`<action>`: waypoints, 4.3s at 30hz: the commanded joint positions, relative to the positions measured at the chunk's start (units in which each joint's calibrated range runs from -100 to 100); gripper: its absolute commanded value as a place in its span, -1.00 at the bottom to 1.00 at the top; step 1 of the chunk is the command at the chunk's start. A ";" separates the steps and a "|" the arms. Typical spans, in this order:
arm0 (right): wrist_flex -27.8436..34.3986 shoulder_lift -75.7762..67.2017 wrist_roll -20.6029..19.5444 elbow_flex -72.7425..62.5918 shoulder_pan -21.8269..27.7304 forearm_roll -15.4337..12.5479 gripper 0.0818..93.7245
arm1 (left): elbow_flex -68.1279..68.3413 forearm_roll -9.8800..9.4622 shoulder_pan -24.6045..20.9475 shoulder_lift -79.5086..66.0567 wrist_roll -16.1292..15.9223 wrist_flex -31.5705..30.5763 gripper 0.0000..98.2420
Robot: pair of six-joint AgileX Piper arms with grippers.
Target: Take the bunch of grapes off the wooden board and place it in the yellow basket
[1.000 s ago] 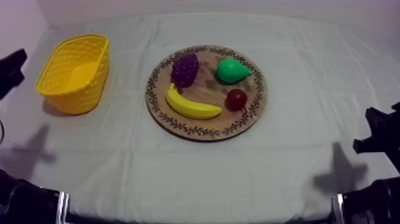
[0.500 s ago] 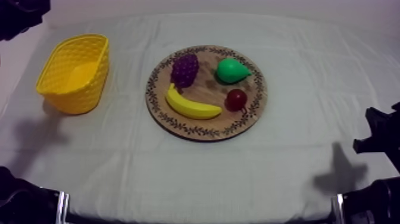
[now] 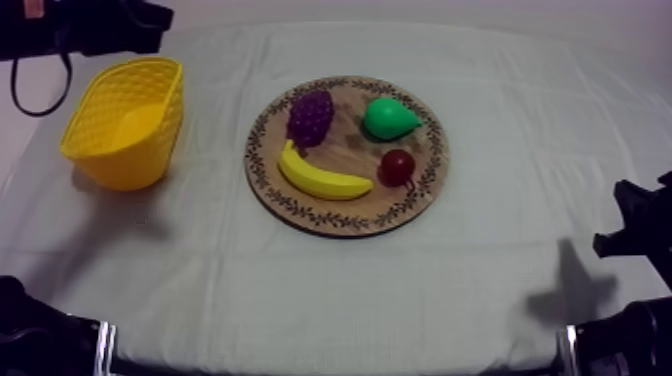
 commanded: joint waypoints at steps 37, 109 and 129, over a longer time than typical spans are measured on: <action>0.01 -0.02 0.01 -0.01 0.03 0.01 -0.99 | -54.26 7.61 0.52 50.30 7.65 31.98 -1.00; 0.01 -0.02 0.01 -0.01 0.03 0.01 -0.99 | -44.82 8.40 1.81 72.41 11.31 14.86 0.75; 0.01 -0.02 0.01 -0.01 0.03 0.01 -0.99 | -45.47 8.05 2.31 75.28 14.10 12.12 0.50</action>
